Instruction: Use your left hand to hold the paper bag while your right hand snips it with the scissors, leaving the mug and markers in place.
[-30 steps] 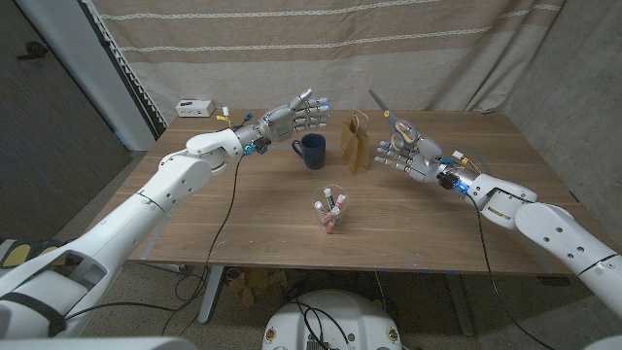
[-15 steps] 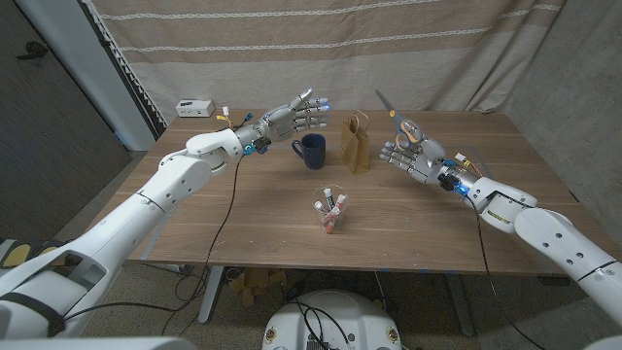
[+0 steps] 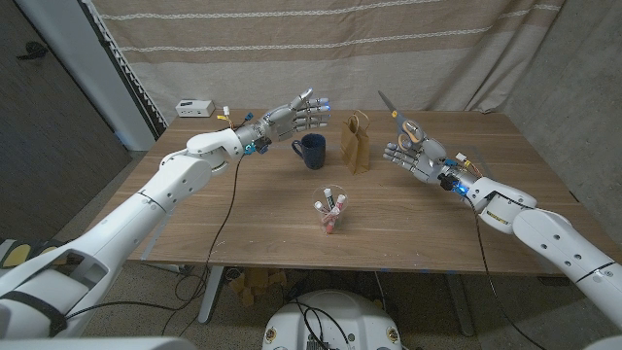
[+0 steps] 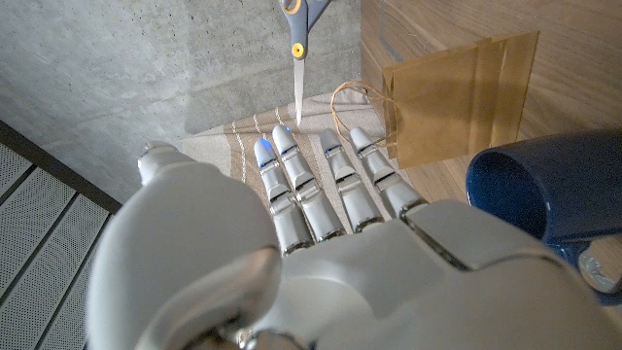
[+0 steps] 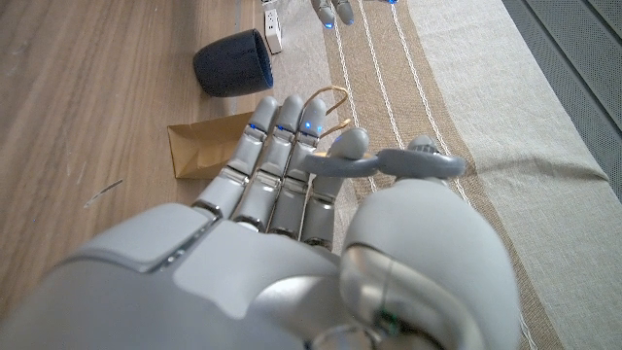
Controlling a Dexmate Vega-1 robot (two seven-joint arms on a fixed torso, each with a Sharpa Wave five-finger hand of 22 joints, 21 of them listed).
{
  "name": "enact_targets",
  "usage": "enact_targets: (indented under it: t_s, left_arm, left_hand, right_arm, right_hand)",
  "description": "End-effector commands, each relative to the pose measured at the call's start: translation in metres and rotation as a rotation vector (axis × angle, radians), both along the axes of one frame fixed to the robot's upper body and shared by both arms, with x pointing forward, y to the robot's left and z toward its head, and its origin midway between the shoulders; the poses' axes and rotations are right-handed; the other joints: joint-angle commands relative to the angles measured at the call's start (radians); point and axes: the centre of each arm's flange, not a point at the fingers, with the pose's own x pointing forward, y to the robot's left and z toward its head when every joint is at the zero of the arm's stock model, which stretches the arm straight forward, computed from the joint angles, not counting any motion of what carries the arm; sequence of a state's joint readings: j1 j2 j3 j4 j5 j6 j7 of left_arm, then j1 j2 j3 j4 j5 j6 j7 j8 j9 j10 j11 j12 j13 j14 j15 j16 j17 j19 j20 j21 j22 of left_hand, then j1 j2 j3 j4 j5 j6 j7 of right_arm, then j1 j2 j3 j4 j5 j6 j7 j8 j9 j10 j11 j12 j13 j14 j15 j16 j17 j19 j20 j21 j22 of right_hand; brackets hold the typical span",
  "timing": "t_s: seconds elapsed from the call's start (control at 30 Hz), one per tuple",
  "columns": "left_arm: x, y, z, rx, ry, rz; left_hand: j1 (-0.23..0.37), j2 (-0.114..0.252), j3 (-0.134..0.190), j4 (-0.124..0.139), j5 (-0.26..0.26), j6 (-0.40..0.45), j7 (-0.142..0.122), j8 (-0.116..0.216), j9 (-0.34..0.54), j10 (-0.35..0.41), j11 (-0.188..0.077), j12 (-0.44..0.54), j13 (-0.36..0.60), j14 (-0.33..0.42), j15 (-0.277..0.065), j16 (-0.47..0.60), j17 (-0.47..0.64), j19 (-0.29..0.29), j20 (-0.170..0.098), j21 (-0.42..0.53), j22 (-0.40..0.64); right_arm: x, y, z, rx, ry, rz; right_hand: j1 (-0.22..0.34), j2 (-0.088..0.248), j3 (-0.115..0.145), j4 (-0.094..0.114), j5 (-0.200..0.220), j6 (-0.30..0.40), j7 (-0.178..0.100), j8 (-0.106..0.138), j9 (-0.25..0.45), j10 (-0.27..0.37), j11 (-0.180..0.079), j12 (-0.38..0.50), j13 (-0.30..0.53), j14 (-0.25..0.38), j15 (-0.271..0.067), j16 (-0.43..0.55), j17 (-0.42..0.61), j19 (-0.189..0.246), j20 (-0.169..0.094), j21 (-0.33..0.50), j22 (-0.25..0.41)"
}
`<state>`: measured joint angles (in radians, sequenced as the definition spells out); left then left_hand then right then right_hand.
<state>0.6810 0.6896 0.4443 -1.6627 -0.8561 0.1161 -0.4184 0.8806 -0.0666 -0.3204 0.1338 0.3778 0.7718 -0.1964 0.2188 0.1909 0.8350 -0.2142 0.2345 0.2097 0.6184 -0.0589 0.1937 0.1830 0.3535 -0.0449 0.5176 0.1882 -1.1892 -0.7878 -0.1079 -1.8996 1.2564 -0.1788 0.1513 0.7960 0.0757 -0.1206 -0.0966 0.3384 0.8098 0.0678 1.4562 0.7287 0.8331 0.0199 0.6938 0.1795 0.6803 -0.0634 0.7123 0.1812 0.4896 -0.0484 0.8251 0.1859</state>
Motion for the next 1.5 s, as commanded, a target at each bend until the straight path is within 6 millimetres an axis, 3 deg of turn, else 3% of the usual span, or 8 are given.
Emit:
enact_targets:
  t_s: [0.03,0.43,0.6,0.77,0.87,1.33,1.4,1.5]
  left_arm:
    - [0.0019,0.0002,0.0016,0.001,-0.003,-0.001]
    - [0.0019,-0.0006,0.0014,0.0,-0.004,-0.006]
    - [0.0021,-0.0008,0.001,0.0,-0.002,-0.008]
    - [0.002,-0.0009,0.0012,0.0,-0.004,-0.005]
    - [0.0012,-0.0008,0.0013,0.001,-0.006,-0.004]
    - [-0.0026,-0.0006,0.0003,0.0,-0.01,-0.002]
    - [-0.0029,-0.0009,0.0003,0.001,-0.011,-0.004]
    - [-0.0033,-0.0014,0.0002,0.001,-0.011,-0.006]
  left_hand:
    - [-0.008,0.003,-0.006,-0.001,0.009,0.009,0.0,0.003,0.0,0.01,0.002,-0.001,0.0,0.009,-0.158,0.006,0.002,0.01,-0.075,-0.001,0.003]
    - [-0.007,0.004,-0.006,-0.002,0.01,0.016,0.0,0.002,0.0,0.011,0.002,-0.002,0.0,0.007,-0.158,0.005,0.002,0.011,-0.075,-0.004,0.003]
    - [-0.007,0.004,-0.006,-0.002,0.011,0.019,-0.002,0.002,0.0,0.011,0.002,-0.003,0.0,0.007,-0.158,0.005,0.002,0.012,-0.075,-0.005,0.003]
    - [-0.007,0.004,-0.006,-0.002,0.011,0.022,-0.003,0.002,0.0,0.011,0.002,-0.004,0.0,0.007,-0.158,0.004,0.002,0.012,-0.075,-0.006,0.003]
    - [-0.007,0.004,-0.006,-0.002,0.011,0.023,-0.002,0.002,0.0,0.01,0.002,-0.004,0.0,0.007,-0.158,0.004,0.002,0.012,-0.075,-0.006,0.003]
    - [-0.008,0.005,-0.006,-0.002,0.012,0.023,-0.004,-0.002,-0.001,0.01,0.002,-0.006,0.0,0.007,-0.157,0.004,0.002,0.013,-0.074,-0.009,0.004]
    - [-0.008,0.005,-0.006,-0.002,0.012,0.023,-0.005,-0.003,-0.001,0.011,0.002,-0.006,0.0,0.007,-0.158,0.004,0.002,0.013,-0.074,-0.01,0.004]
    - [-0.007,0.006,-0.006,-0.002,0.012,0.024,-0.007,-0.004,-0.001,0.012,0.002,-0.006,0.0,0.007,-0.158,0.004,0.002,0.013,-0.074,-0.01,0.004]
  right_arm:
    - [0.0039,-0.0016,-0.0018,0.004,-0.003,-0.042]
    - [0.0066,0.0005,-0.003,-0.005,-0.013,-0.034]
    - [0.0078,0.0029,-0.003,0.0,-0.01,-0.027]
    - [0.009,0.0039,-0.0048,0.01,-0.008,0.004]
    - [0.0092,0.0041,-0.0047,0.013,-0.01,0.009]
    - [0.0092,0.0055,-0.0086,0.043,-0.028,0.031]
    - [0.0088,0.0055,-0.0089,0.041,-0.036,0.038]
    - [0.0077,0.0055,-0.0095,0.04,-0.039,0.032]
  right_hand:
    - [-0.011,0.024,-0.009,0.017,-0.009,-0.006,-0.002,0.088,0.217,0.106,-0.068,-0.003,0.006,0.044,-0.143,-0.02,-0.004,0.04,-0.064,0.017,0.001]
    - [-0.001,0.044,-0.008,0.016,-0.016,0.024,0.001,0.125,0.378,0.179,-0.071,-0.006,0.008,0.086,-0.147,-0.054,-0.001,0.048,-0.073,0.019,0.0]
    - [0.02,0.063,0.003,0.009,-0.02,0.058,0.006,0.064,0.362,0.293,-0.127,0.066,0.07,0.122,-0.15,-0.054,0.013,0.03,-0.08,0.01,0.0]
    - [0.045,0.072,0.016,0.0,-0.024,0.075,0.0,-0.024,0.22,0.255,-0.153,0.156,0.217,0.171,-0.151,-0.019,0.05,0.001,-0.06,-0.002,0.003]
    - [0.066,0.08,0.027,0.0,-0.027,0.039,-0.023,0.049,0.359,0.203,-0.155,0.288,0.424,0.179,-0.158,0.031,0.126,-0.007,-0.056,-0.007,0.006]
    - [-0.016,0.091,0.024,0.068,-0.041,-0.005,-0.054,0.058,0.437,0.125,-0.088,0.521,0.769,0.166,-0.156,0.069,0.251,-0.016,-0.032,-0.016,0.01]
    - [-0.018,0.082,0.027,0.064,-0.042,-0.03,-0.061,-0.021,0.339,0.067,-0.085,0.576,0.874,0.168,-0.157,0.094,0.287,-0.017,-0.032,-0.019,0.011]
    - [-0.025,0.083,0.03,0.065,-0.043,-0.02,-0.058,-0.016,0.343,0.057,-0.087,0.621,0.945,0.155,-0.154,0.106,0.301,-0.023,-0.028,-0.023,0.012]
